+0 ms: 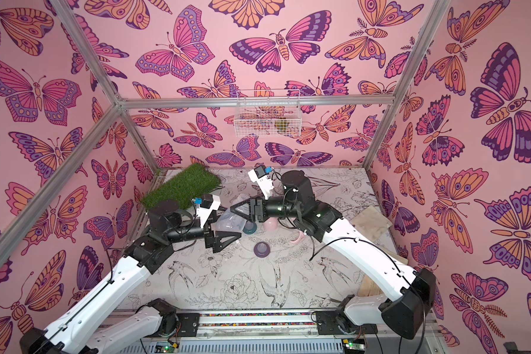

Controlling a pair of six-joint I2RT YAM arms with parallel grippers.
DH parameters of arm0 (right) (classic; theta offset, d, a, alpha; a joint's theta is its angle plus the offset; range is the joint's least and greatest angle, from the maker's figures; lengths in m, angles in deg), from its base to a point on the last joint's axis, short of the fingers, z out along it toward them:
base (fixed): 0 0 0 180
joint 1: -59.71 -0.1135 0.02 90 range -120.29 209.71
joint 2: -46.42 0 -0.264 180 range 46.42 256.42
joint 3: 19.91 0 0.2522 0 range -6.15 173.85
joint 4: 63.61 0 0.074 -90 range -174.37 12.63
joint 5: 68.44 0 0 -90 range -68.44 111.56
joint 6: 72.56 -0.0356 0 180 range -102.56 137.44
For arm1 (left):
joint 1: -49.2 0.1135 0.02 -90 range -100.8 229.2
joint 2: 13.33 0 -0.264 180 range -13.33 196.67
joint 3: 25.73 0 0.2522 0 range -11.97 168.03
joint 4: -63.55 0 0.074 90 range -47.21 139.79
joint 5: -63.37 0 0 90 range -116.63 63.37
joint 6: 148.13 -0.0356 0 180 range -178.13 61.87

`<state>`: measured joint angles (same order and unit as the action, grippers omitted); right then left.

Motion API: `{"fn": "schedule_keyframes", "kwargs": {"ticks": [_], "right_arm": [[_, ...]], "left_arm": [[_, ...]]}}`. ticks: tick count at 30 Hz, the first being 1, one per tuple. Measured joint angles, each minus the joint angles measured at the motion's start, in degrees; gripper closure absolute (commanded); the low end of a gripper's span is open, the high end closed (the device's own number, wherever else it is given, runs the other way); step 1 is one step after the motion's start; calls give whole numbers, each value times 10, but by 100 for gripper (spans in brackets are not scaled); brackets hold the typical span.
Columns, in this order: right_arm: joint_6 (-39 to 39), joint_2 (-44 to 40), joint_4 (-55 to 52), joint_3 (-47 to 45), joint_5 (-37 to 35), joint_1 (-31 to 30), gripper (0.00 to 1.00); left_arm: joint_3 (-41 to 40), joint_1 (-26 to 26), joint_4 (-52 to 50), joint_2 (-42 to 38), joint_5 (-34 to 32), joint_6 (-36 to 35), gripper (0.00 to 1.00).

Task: Assemble the baby bottles
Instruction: Pick up the baby bottle from the center of the board.

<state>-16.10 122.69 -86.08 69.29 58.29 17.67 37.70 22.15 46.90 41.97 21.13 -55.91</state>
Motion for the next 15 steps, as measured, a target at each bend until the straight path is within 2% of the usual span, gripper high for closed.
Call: {"fn": "schedule_keyframes", "kwargs": {"ticks": [10, 15], "right_arm": [[-12, -15, 25, -13, -9, 0, 81], [-12, -18, 34, -15, -9, -3, 81]], "left_arm": [[0, -12, 17, 7, 35, 9, 2], [0, -13, 19, 10, 32, 13, 12]]}}
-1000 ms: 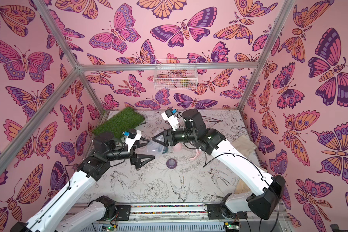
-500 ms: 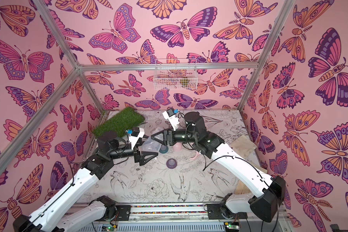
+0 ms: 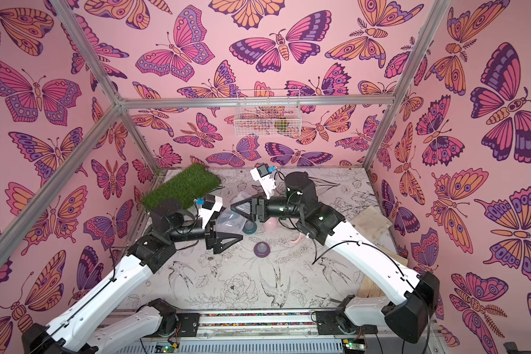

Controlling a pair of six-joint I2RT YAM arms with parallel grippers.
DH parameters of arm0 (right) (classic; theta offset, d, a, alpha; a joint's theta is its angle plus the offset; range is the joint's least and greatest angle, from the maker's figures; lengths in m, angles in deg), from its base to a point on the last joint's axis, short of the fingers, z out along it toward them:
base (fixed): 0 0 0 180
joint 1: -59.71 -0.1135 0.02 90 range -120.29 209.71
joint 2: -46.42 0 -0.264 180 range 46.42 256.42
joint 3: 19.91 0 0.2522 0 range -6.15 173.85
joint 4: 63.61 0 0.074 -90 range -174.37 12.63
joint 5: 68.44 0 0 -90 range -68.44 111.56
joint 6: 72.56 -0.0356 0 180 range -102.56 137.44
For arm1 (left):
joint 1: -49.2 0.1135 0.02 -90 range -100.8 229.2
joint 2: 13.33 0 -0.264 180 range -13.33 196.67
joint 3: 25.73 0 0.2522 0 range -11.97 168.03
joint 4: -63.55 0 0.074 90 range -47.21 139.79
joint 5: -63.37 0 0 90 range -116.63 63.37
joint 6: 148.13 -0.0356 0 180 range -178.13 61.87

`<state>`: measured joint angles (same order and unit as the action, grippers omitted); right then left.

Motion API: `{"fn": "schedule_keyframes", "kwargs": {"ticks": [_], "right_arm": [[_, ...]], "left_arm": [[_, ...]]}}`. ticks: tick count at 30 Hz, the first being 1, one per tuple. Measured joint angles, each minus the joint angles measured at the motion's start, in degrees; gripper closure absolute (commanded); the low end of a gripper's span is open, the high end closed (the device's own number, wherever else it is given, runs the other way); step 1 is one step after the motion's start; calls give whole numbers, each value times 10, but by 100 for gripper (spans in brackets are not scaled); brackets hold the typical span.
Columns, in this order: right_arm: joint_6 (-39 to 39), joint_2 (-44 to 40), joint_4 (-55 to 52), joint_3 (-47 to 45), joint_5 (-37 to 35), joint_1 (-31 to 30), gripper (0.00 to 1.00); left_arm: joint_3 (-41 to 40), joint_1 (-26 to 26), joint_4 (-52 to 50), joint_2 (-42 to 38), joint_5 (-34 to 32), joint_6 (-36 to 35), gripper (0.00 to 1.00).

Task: Assemble the baby bottles
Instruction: Pick up the baby bottle from the center of the board.

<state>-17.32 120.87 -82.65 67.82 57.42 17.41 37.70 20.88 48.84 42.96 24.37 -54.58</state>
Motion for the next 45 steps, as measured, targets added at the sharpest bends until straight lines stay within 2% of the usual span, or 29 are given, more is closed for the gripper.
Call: {"fn": "schedule_keyframes", "kwargs": {"ticks": [7, 9, 12, 15, 19, 21, 22, 23, 25, 32, 39, 45], "right_arm": [[0, -2, 3, -5, -3, -1, 81], [0, -2, 4, -5, -3, -1, 81], [3, -2, 4, -5, -3, -2, 78], [5, -2, 5, -5, -5, -2, 64], [7, -2, 7, -5, -6, -3, 43], [10, -3, 6, -5, -7, -5, 36], [14, -3, 5, -5, -9, -6, 33], [17, -5, 2, -4, -11, -6, 31], [27, -9, -12, -1, -15, -9, 27], [68, -22, -75, 23, -43, -10, 17], [96, -60, -124, 28, -89, 14, 16], [114, -85, -193, 8, -187, 52, 17]], "left_arm": [[0, -2, 1, 10, 0, 1, 15], [0, -2, 1, 9, 0, 2, 19], [0, -2, -1, 9, -5, 8, 32], [1, -2, 0, 9, -10, 10, 40], [1, -3, -2, 5, -15, 11, 45], [1, -3, -4, 2, -17, 10, 58], [1, -3, -4, 0, -19, 10, 72], [0, -5, -4, -2, -23, 10, 81], [-3, -6, -3, -7, -33, 10, 89], [-14, -6, 2, -22, -58, 10, 98], [-43, -6, 7, -49, -136, 3, 100], [-61, -6, 2, -80, -187, -10, 100]]}}
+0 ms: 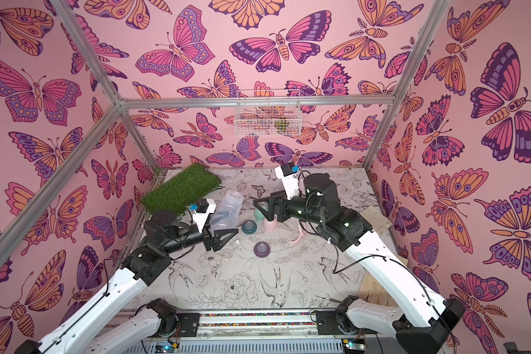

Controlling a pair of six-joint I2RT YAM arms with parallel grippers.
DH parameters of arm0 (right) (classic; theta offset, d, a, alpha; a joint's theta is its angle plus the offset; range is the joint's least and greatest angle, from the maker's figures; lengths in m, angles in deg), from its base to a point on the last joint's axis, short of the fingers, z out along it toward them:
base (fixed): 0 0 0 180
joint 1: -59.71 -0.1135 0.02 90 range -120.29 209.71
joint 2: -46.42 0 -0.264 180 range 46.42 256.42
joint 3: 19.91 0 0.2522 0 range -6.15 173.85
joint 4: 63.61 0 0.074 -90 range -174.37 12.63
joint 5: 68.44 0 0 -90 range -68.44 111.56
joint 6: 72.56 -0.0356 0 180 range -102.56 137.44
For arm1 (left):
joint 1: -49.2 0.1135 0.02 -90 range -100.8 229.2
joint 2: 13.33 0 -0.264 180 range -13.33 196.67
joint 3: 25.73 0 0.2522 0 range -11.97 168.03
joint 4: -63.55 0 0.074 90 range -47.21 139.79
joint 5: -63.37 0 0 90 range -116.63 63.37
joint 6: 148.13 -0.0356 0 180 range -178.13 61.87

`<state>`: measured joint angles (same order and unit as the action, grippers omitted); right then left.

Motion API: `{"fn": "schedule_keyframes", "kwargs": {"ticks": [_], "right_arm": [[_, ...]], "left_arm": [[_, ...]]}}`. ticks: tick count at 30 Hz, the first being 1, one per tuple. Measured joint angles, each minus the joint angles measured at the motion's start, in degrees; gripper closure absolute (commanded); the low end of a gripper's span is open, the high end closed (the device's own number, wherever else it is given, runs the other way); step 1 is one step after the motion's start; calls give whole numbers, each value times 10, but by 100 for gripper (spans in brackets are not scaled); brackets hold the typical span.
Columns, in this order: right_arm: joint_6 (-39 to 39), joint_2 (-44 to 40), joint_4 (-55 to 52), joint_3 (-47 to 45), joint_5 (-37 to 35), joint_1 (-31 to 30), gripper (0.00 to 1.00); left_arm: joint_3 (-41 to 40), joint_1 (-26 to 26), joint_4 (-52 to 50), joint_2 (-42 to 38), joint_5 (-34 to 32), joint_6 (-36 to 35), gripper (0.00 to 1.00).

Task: Assemble the baby bottles
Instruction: Pick up the baby bottle from the center of the board, then pick up the handle at the center of the board.

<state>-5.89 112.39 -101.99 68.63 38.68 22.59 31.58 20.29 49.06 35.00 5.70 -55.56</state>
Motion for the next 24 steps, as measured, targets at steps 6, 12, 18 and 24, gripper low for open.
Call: {"fn": "schedule_keyframes", "kwargs": {"ticks": [6, 12, 18, 24], "right_arm": [[6, 3, -79, -76, -102, 50, 23], [-20, 3, -86, -214, -144, 113, 42], [-50, 3, -24, -347, -118, 164, 50], [-92, 25, 90, -412, -57, 193, 57]], "left_arm": [[-12, 0, 2, -18, -68, -10, 100], [-19, 0, -3, -18, -109, -17, 100], [-21, 0, -6, -20, -114, -20, 100], [-21, 0, -6, -21, -114, -21, 100]]}}
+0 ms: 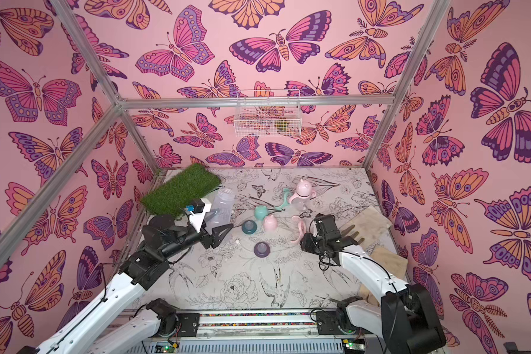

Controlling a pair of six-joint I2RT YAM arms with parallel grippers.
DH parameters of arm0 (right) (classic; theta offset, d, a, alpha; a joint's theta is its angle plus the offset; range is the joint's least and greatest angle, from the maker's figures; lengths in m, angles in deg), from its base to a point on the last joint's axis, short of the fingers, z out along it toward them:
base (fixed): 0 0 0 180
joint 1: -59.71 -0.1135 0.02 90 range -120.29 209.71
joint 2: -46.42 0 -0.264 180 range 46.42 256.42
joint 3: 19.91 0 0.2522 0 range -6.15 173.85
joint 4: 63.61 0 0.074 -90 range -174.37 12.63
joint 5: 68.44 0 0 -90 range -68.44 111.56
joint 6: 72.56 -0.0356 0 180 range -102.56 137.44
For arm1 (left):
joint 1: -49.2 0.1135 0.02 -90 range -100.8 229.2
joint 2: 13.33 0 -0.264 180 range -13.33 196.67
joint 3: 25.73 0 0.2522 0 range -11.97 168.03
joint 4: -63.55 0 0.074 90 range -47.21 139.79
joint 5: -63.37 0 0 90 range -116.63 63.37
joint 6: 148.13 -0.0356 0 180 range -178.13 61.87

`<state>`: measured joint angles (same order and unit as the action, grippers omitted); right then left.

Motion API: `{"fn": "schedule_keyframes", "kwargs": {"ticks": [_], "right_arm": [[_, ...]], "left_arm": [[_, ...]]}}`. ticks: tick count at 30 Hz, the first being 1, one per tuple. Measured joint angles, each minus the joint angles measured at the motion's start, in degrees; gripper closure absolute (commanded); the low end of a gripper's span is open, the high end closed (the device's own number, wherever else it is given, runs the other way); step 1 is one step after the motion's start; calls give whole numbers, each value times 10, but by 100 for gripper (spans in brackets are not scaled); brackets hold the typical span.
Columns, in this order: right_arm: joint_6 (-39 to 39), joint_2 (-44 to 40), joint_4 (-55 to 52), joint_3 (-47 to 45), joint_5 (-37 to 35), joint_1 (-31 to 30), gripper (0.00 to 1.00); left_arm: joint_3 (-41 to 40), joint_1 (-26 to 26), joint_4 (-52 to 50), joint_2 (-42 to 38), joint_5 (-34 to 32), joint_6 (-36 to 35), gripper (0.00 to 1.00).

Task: Assemble the baby bottles
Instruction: Pick up the handle at the center of the board.

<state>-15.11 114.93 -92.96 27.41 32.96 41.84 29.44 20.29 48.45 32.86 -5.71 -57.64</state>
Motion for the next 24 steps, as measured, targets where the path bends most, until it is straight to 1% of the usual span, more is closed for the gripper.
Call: {"fn": "schedule_keyframes", "kwargs": {"ticks": [3, 6, 9, 18, 24], "right_arm": [[-22, 27, 56, -10, 21, 2, 61], [-50, 39, 112, -28, 26, 2, 62], [-72, 49, 146, -41, 23, 2, 63], [-109, 90, 196, -42, 12, 2, 62], [-122, 122, 207, -42, 1, -5, 62]], "left_arm": [[0, 0, 0, 0, 0, 0, 100], [0, 0, 0, 0, 0, 0, 100], [0, 0, 0, -1, 0, 0, 100], [-1, 0, 0, -9, 0, 0, 100], [-1, 0, 0, -9, 1, 0, 100]]}}
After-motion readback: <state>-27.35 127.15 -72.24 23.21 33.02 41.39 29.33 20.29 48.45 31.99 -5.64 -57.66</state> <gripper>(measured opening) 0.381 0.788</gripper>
